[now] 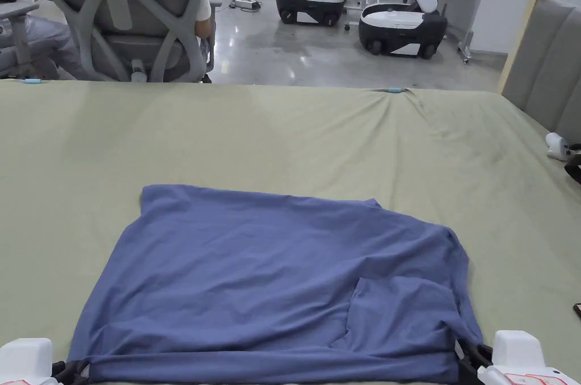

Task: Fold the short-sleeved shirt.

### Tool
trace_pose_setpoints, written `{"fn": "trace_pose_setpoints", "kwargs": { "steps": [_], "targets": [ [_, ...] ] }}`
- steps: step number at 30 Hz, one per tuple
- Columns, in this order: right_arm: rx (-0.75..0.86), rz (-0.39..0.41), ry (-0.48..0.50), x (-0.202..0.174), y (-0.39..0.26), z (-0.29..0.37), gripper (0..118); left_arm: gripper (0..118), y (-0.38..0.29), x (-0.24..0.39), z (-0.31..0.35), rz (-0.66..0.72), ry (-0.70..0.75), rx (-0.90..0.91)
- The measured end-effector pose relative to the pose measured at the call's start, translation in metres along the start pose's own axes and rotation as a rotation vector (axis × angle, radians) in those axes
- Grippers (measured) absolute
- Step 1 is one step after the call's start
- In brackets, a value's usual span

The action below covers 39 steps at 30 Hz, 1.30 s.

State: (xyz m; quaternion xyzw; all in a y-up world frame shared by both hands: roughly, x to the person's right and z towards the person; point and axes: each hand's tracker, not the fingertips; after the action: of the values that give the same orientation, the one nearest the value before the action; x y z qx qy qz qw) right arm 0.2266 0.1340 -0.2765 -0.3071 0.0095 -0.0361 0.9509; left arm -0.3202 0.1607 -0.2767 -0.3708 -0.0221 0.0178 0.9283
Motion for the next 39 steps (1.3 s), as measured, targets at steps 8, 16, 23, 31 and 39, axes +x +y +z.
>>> {"fn": "trace_pose_setpoints", "kwargs": {
  "steps": [8, 16, 23, 31, 39],
  "targets": [
    [0.08, -0.028, -0.013, 0.012, 0.06, 0.033, 3, 1, 0.077, 0.008, 0.017, -0.07, -0.012, -0.036],
    [-0.012, 0.083, -0.093, 0.008, 0.125, -0.064, 3, 1, 0.181, 0.007, -0.099, -0.085, -0.061, -0.246],
    [-0.075, 0.097, -0.113, 0.006, 0.121, -0.113, 4, 9, 0.188, 0.009, -0.136, -0.002, -0.043, -0.279],
    [0.149, 0.107, -0.024, -0.026, 0.104, -0.012, 105, 93, 0.125, 0.045, -0.021, 0.051, -0.062, 0.164],
    [0.332, 0.11, -0.01, -0.074, 0.054, 0.062, 5, 0, 0.036, 0.08, 0.047, 0.035, 0.057, 0.436]
  ]
}}
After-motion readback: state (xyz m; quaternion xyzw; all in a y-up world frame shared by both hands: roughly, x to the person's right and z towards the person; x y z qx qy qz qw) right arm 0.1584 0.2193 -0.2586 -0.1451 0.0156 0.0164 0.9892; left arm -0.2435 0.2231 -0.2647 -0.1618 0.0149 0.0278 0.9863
